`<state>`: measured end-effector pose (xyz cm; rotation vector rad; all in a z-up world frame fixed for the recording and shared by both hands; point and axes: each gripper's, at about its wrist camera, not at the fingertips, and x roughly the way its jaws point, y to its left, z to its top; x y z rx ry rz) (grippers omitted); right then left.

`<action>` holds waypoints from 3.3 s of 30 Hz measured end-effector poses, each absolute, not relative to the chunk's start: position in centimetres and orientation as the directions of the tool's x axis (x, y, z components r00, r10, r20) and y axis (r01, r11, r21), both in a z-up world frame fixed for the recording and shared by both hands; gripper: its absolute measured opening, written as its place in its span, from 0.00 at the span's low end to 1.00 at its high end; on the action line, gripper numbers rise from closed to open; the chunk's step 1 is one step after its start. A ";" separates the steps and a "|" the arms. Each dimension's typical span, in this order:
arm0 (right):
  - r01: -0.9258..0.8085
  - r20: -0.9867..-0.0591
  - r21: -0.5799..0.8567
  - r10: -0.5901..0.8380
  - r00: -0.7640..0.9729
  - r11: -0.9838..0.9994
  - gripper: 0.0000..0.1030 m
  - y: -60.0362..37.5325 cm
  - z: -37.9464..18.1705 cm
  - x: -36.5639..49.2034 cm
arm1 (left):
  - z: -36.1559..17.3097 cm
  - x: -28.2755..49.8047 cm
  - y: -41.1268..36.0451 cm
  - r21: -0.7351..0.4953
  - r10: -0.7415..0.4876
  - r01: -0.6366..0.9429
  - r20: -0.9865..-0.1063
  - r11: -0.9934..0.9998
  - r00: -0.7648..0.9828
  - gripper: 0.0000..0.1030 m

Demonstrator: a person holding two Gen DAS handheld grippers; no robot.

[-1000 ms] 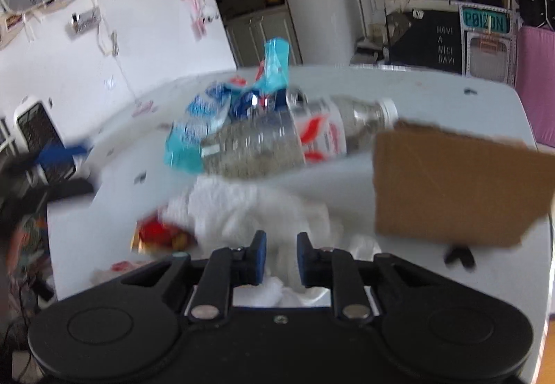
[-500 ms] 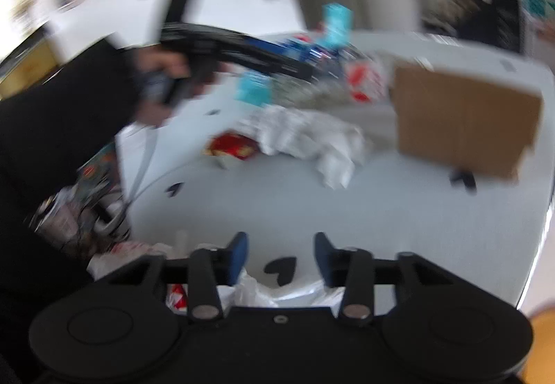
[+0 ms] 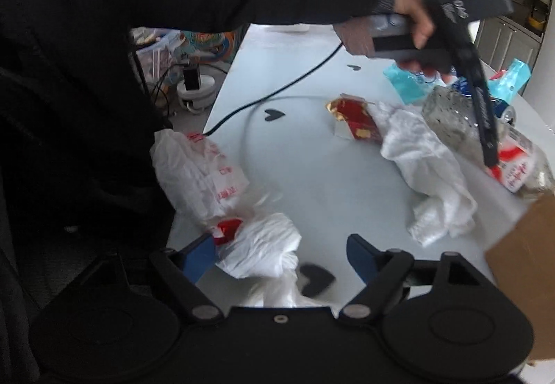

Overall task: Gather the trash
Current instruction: 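Move both tools to the table trash, reaching toward the bottle and bag, then grasp the clear plastic bottle with the left tool while the right tool grasps the white bag, then carry the bottle and bag with both tools over the trash bin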

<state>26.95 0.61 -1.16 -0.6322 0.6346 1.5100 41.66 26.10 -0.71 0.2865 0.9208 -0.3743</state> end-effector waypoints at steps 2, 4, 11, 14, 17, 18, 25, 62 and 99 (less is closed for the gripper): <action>-0.997 -0.699 0.073 0.713 -0.054 -0.005 0.67 0.8 -1.6 27.3 | -0.8 41.6 25.6 0.098 -0.170 0.418 -0.813 0.903 0.557 0.73; -0.992 -0.683 0.126 0.726 -0.075 0.016 0.52 0.9 -2.1 27.3 | -0.8 41.5 25.0 0.108 -0.159 0.406 -0.805 0.907 0.571 0.69; -0.937 -0.655 0.169 0.745 0.126 0.307 0.50 -1.6 -2.1 26.3 | 1.6 40.1 24.6 0.131 -0.110 0.300 -0.736 0.945 0.668 0.66; -0.879 -0.657 0.177 0.718 0.229 0.442 0.49 -2.7 -2.1 26.2 | 3.0 38.7 24.7 0.125 -0.108 0.272 -0.703 0.954 0.703 0.66; -0.800 -0.653 0.211 0.690 0.312 0.561 0.49 -3.9 -2.1 26.2 | 4.4 37.0 24.5 0.123 -0.092 0.234 -0.674 0.964 0.733 0.65; -0.769 -0.652 0.222 0.678 0.340 0.599 0.49 -4.4 -2.0 26.2 | 4.8 36.4 24.4 0.119 -0.089 0.223 -0.664 0.968 0.742 0.65; -0.475 -0.644 0.330 0.562 0.519 0.816 0.49 -8.4 -1.7 25.2 | 6.7 30.1 23.2 0.045 -0.116 0.179 -0.604 0.983 0.788 0.65; -0.421 -0.538 0.491 0.646 0.542 0.762 0.61 -11.2 -4.7 24.0 | -1.4 17.7 17.8 -0.256 -0.103 -0.115 -0.704 0.960 0.703 0.68; -0.263 -0.421 0.420 0.443 0.792 0.869 0.40 -19.6 1.4 18.3 | 5.7 12.3 6.6 -0.168 -0.109 0.036 -0.447 0.985 0.888 0.61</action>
